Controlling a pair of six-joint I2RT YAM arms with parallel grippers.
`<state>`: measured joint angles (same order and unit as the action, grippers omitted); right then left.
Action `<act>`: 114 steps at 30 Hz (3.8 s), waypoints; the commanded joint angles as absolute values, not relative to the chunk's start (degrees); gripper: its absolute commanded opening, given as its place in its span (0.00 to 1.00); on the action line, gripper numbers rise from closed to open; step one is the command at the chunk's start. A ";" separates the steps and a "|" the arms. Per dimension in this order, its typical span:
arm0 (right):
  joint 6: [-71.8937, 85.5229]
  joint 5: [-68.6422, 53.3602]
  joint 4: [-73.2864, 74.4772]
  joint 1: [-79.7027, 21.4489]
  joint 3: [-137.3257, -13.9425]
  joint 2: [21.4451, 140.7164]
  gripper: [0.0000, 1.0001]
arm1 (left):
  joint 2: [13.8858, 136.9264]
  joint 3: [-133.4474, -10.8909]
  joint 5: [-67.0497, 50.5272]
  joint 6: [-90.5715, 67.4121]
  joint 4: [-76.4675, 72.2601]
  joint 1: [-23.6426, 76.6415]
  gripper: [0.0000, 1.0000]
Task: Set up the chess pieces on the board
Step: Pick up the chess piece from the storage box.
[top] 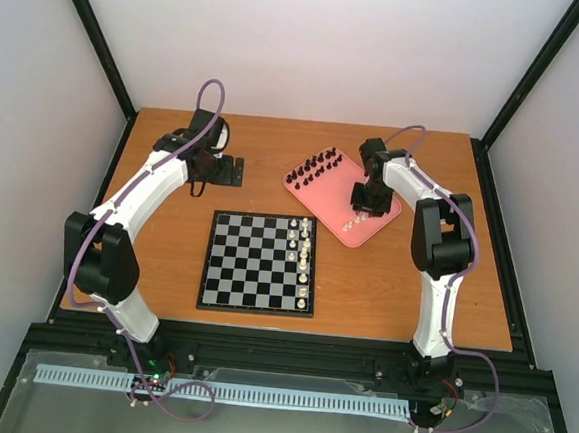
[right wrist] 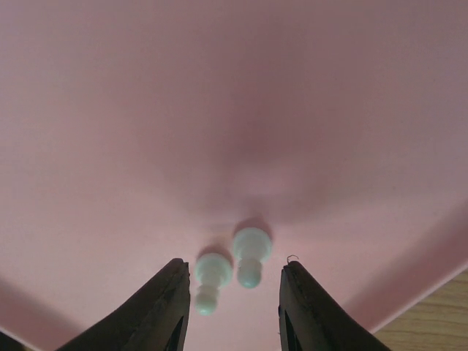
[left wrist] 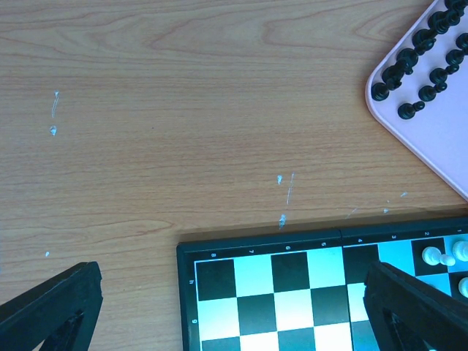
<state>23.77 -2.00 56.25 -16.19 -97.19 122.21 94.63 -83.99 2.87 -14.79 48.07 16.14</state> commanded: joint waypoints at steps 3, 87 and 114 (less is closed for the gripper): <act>26.75 -3.13 54.39 -15.17 -95.78 122.50 0.41 | 95.66 -85.70 2.11 -14.07 48.69 16.17 1.00; 34.16 -5.86 57.87 -14.99 -100.67 126.55 0.34 | 92.71 -81.58 3.13 -14.68 46.25 16.17 1.00; 29.21 -5.08 60.73 -15.10 -108.99 127.77 0.10 | 92.72 -82.58 3.98 -14.32 46.86 16.11 1.00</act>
